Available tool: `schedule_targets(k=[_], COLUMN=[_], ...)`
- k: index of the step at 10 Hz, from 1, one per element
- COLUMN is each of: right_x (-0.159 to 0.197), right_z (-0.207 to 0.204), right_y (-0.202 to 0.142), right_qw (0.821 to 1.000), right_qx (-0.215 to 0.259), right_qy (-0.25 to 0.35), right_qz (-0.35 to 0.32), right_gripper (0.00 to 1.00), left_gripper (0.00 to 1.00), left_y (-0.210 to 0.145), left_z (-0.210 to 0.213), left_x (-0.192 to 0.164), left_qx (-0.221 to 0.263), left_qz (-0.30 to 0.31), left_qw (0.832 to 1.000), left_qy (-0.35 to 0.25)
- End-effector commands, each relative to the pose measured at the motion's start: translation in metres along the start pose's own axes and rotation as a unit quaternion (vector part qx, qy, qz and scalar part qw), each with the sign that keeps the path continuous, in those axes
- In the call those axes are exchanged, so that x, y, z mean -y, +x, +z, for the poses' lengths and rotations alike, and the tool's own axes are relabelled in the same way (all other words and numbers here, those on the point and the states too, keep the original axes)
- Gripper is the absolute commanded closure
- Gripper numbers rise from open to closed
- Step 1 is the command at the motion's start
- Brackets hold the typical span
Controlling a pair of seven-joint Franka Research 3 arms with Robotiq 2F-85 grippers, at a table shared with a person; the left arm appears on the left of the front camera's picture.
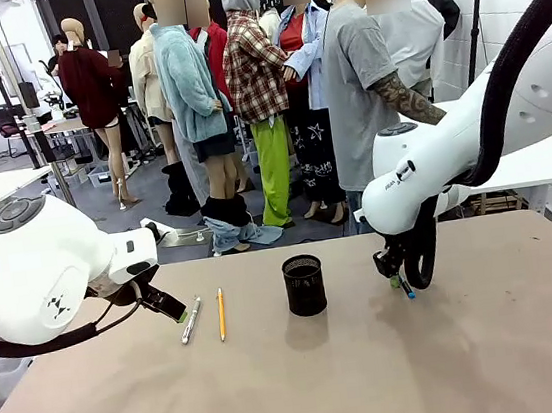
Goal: Place the pens into the pen holder.
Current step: Pick up a writing instrument from the table and place it into the Pen holder.
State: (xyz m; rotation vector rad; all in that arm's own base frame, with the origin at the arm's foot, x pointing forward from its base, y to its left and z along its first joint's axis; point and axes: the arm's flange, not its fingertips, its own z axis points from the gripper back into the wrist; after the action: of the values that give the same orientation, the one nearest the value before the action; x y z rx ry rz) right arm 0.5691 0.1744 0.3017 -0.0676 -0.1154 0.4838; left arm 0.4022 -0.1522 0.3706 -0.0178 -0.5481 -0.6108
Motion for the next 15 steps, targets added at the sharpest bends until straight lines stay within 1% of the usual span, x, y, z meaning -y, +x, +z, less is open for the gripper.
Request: schedule_targets(k=[1, 4, 5, 6, 7, 8, 9, 10, 11, 13, 15], right_x=[-0.003, -0.001, 0.000, 0.001, 0.002, 0.001, 0.000, 0.000, 0.002, 0.007, 0.003], right_z=[-0.007, -0.005, -0.004, 0.000, 0.006, 0.013, 0.023, 0.043, 0.066, 0.110, 0.143], right_y=[0.010, 0.012, 0.014, 0.016, 0.018, 0.018, 0.014, 0.004, -0.007, -0.024, -0.033], right_qw=[1.000, 0.999, 0.999, 0.998, 0.998, 0.997, 0.997, 0.994, 0.989, 0.971, 0.930], right_qx=[-0.021, -0.033, -0.042, -0.050, -0.054, -0.048, -0.026, 0.018, 0.057, 0.140, 0.218], right_qy=[0.004, 0.003, 0.010, 0.003, -0.008, 0.002, 0.023, 0.061, 0.087, 0.143, 0.229], right_qz=[-0.003, 0.005, 0.017, 0.029, 0.042, 0.056, 0.074, 0.090, 0.106, 0.131, 0.188], right_gripper=[1.00, 1.00, 1.00, 1.00, 1.00, 1.00, 1.00, 1.00, 1.00, 1.00, 1.00], left_gripper=[0.00, 0.00, 0.00, 0.00, 0.00, 0.00, 0.00, 0.00, 0.00, 0.00, 0.00], left_y=[0.000, 0.000, 0.000, 0.000, 0.000, 0.000, 0.000, 0.000, 0.000, 0.000, 0.000], left_z=[0.001, 0.001, 0.001, 0.001, 0.001, 0.001, 0.001, 0.001, 0.001, 0.001, 0.001], left_x=[-0.002, -0.002, -0.002, -0.002, -0.002, -0.002, -0.002, -0.002, -0.002, -0.002, -0.002], left_qx=[0.001, 0.001, 0.001, 0.001, 0.001, 0.001, 0.001, 0.001, 0.001, 0.001, 0.001], left_qz=[0.002, 0.002, 0.002, 0.002, 0.002, 0.002, 0.002, 0.002, 0.002, 0.002, 0.002], left_qw=[1.000, 1.000, 1.000, 1.000, 1.000, 1.000, 1.000, 1.000, 1.000, 1.000, 1.000], left_qy=[0.000, 0.000, 0.000, 0.000, 0.000, 0.000, 0.000, 0.000, 0.000, 0.000, 0.000])
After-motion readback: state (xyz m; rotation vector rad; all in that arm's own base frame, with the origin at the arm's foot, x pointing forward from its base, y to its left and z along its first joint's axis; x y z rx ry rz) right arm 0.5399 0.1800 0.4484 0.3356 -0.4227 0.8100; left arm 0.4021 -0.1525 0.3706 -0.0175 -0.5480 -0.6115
